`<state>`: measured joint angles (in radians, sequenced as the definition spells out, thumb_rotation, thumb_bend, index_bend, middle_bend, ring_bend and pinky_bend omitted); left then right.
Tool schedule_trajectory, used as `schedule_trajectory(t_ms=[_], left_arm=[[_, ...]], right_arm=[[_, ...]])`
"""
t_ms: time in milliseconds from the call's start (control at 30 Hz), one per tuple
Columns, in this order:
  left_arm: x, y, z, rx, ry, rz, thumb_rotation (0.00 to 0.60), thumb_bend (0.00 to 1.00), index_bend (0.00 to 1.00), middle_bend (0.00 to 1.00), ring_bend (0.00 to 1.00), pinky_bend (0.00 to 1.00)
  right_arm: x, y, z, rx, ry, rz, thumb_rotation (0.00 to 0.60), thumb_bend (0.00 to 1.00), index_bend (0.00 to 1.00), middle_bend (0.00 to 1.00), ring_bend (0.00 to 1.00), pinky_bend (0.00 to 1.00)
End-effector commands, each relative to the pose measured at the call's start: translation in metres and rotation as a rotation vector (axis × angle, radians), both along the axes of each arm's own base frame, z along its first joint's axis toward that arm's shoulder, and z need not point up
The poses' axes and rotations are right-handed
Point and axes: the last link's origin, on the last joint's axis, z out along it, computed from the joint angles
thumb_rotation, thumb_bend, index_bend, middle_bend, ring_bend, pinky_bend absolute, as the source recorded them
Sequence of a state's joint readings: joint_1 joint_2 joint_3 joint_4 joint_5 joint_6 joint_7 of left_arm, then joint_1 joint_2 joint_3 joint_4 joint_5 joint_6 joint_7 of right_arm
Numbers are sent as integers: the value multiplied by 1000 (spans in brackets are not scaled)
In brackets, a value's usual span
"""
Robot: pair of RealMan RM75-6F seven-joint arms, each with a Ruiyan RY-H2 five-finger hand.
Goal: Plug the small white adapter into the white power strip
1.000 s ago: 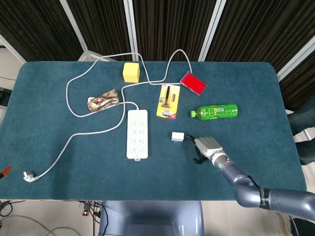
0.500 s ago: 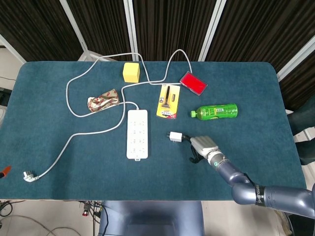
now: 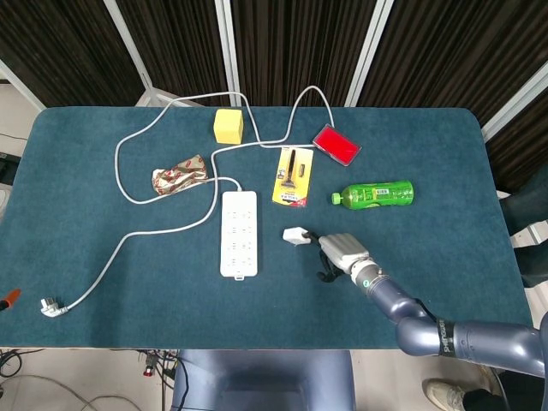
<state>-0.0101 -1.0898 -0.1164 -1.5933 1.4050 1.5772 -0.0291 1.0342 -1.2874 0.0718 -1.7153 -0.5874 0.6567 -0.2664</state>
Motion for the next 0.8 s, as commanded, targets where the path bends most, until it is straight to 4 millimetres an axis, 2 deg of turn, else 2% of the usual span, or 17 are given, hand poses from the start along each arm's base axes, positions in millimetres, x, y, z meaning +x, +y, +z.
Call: schedule_trajectory(t_ms=[33, 167, 233, 267, 300, 367, 433, 500, 800], left_arm=[[0, 0, 0, -1, 0, 0, 600, 84, 150, 0, 0, 0], [-1, 0, 0, 2, 3, 5, 600, 84, 149, 0, 0, 0], [0, 0, -1, 0, 4, 6, 600, 84, 150, 0, 0, 0], [0, 0, -1, -2, 4, 6, 600, 84, 149, 0, 0, 0], [0, 1, -1, -2, 5, 7, 600, 84, 149, 0, 0, 0], [0, 1, -1, -1, 4, 8, 600, 84, 149, 0, 0, 0], [0, 0, 0, 1, 3, 8, 600, 84, 149, 0, 0, 0], [-1, 0, 0, 0, 1, 9, 600, 84, 150, 0, 0, 0], [-1, -1, 1, 3, -4, 7, 600, 84, 149, 0, 0, 0]], right_arm=[[7, 1, -2, 6, -17, 8, 600, 415, 114, 677, 742, 703], [21, 3, -1, 10, -45, 28, 600, 417, 114, 675, 741, 703], [28, 1, 2, -14, -65, 40, 600, 416, 114, 621, 701, 695], [32, -1, 5, -39, -81, 43, 600, 416, 114, 579, 661, 682], [37, -4, 9, -80, -106, 44, 600, 416, 114, 499, 577, 642], [42, -7, 14, -168, -154, 40, 600, 416, 114, 357, 395, 502], [42, -7, 16, -226, -173, 33, 600, 416, 114, 279, 287, 394], [37, -3, 14, -255, -160, 18, 600, 416, 113, 238, 228, 335], [28, 2, -7, -329, -109, -51, 600, 416, 114, 232, 196, 274]])
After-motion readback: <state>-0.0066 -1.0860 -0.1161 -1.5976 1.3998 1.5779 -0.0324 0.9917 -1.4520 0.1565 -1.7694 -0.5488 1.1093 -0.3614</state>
